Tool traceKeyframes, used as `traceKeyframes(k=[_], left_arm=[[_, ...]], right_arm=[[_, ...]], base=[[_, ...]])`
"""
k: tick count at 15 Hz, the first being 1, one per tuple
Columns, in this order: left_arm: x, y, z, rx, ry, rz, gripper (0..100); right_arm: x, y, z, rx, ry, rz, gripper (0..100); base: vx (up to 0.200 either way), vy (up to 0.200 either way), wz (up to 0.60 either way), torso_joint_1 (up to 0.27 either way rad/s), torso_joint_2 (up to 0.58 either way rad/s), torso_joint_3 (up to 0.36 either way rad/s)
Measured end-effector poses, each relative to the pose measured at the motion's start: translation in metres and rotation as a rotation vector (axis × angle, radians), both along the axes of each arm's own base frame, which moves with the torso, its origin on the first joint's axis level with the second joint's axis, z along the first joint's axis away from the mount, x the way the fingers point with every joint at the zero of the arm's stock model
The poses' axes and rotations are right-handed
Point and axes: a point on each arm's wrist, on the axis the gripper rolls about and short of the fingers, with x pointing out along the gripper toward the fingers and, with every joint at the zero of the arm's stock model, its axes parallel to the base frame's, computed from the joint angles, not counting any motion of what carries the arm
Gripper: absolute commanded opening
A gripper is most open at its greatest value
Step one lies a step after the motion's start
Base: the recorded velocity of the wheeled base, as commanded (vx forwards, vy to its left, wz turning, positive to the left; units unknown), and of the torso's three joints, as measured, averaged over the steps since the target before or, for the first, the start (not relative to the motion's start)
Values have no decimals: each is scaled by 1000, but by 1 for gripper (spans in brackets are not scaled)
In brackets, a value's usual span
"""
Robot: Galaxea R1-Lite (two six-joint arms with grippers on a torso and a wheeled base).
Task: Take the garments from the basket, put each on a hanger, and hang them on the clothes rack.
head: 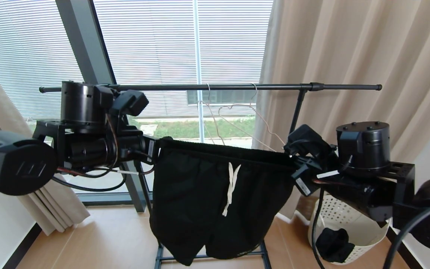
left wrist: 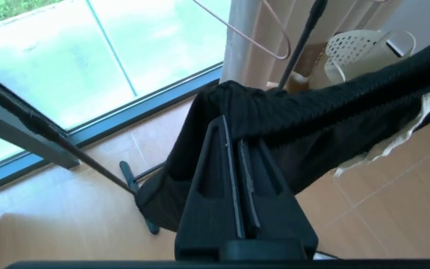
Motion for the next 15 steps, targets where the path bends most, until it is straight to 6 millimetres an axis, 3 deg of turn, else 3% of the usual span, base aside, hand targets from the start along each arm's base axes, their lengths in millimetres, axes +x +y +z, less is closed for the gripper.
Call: traceKeyframes(k=[4,8,12,15], left_arm=[[18,-41,40,-54,0,-64,0],[36,-77,39,-85,11,-114,0],[51,-105,43,-125,-21,-150,0],[55,-113,38,-123,-15,-159,0]], right_arm=[[-44,3,-2,-28,41,300,0],[-66,11,-1,7,50,422,0],[-104,59,4,204,127,574,0],[-114,92,7,337,182,564,0]], base=[[0,0,0,0,0,0],[0,0,0,0,0,0],[0,0,0,0,0,0],[0,0,0,0,0,0]])
